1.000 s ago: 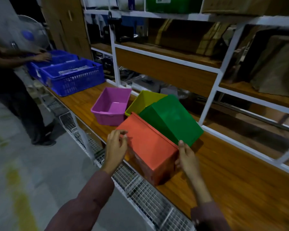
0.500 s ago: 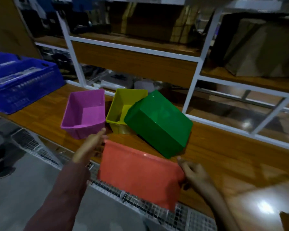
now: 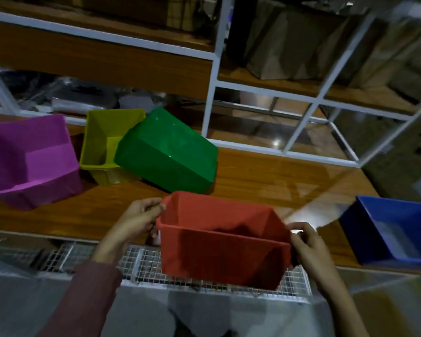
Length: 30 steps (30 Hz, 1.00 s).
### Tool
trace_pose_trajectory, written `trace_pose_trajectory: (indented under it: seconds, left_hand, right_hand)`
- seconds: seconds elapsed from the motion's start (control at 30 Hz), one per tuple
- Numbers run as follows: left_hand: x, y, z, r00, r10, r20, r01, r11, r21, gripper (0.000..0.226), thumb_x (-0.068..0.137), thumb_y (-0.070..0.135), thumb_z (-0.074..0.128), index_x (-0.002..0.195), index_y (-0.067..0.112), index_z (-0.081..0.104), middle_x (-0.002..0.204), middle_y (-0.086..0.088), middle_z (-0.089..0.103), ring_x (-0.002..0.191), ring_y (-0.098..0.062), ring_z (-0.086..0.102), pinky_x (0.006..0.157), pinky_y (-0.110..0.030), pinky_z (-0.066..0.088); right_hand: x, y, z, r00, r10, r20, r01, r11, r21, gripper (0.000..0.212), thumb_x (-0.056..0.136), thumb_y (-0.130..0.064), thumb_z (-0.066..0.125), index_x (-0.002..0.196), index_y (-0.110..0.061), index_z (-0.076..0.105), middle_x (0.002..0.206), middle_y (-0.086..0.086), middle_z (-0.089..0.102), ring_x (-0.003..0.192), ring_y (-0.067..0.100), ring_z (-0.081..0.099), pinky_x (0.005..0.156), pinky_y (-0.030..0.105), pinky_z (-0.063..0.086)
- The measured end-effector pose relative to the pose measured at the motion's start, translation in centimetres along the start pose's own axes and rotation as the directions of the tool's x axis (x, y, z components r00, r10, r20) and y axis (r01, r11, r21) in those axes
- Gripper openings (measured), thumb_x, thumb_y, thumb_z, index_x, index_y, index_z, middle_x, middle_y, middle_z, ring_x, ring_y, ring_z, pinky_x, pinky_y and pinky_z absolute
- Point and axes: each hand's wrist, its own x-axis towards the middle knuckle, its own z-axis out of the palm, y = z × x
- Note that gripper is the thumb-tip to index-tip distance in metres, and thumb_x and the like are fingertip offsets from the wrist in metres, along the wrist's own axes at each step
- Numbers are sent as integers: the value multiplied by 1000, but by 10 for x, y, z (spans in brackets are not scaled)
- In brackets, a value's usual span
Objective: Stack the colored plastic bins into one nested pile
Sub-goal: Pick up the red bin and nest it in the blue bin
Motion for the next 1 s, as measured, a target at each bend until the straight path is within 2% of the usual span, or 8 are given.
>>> trace_pose_trajectory:
  seconds: [0.1,0.27,0.37,0.47,0.63,0.7,0.87,1.0]
  left_hand:
    - [7,5,47,998,62,17,-63,992,107,20,104,19,65,120,28,70,101,-11,81,78,-29,79,62,-34,62]
    - [25,-10,134,988,130,-79,-118,983,138,32,99,24,72,124,40,60,87,10,82,89,-18,80,79,-36,66]
    - [38,-19,181,977,117,-177,-85,980,182,45,99,18,72,141,24,60,113,1,74,107,-32,76,94,-49,62]
    - [51,-27,234,964,117,-238,-63,973,224,50,100,12,69,149,14,57,122,-12,72,114,-39,72,97,-54,60]
    - [71,-15,299,916,117,-383,-4,959,284,48,101,24,69,147,15,60,130,-23,73,117,-44,71,100,-60,57]
    - [69,16,312,872,207,-443,-23,923,385,48,97,34,66,143,25,63,126,-22,75,114,-45,73,97,-58,59]
    - [29,165,351,753,611,-242,-96,467,879,55,94,6,64,143,31,66,118,-20,72,108,-47,69,88,-54,55]
    - [10,248,393,723,672,158,-233,22,972,49,96,25,65,140,46,64,126,2,64,101,-36,65,81,-49,54]
  right_hand:
    - [11,17,-21,999,-27,-20,26,999,-25,23,102,-12,57,120,-26,60,63,4,65,53,28,68,54,50,57]
    - [47,60,-58,1000,-9,-19,8,998,-61,47,102,-11,58,146,-18,45,90,9,66,60,14,73,47,21,53]
    - [71,98,-89,999,-24,21,27,990,-141,41,99,-18,56,139,-21,50,99,5,71,67,9,74,53,27,58]
    - [103,149,-123,999,-43,1,42,975,-217,49,88,-29,52,136,-16,54,113,11,70,94,34,73,78,51,61]
    - [96,160,-172,998,-40,58,57,947,-316,10,94,-23,57,103,-20,53,105,7,67,100,33,68,78,35,47]
    - [91,159,-186,994,-63,95,94,919,-383,18,100,-34,54,88,-22,53,87,7,67,88,35,71,71,37,50]
    - [100,129,-218,960,-280,10,230,767,-600,44,103,-58,44,91,-19,61,94,9,72,93,34,71,67,39,43]
    - [122,70,-246,741,-626,-243,505,758,-412,51,98,-64,58,122,-19,56,118,0,58,107,20,58,85,31,52]
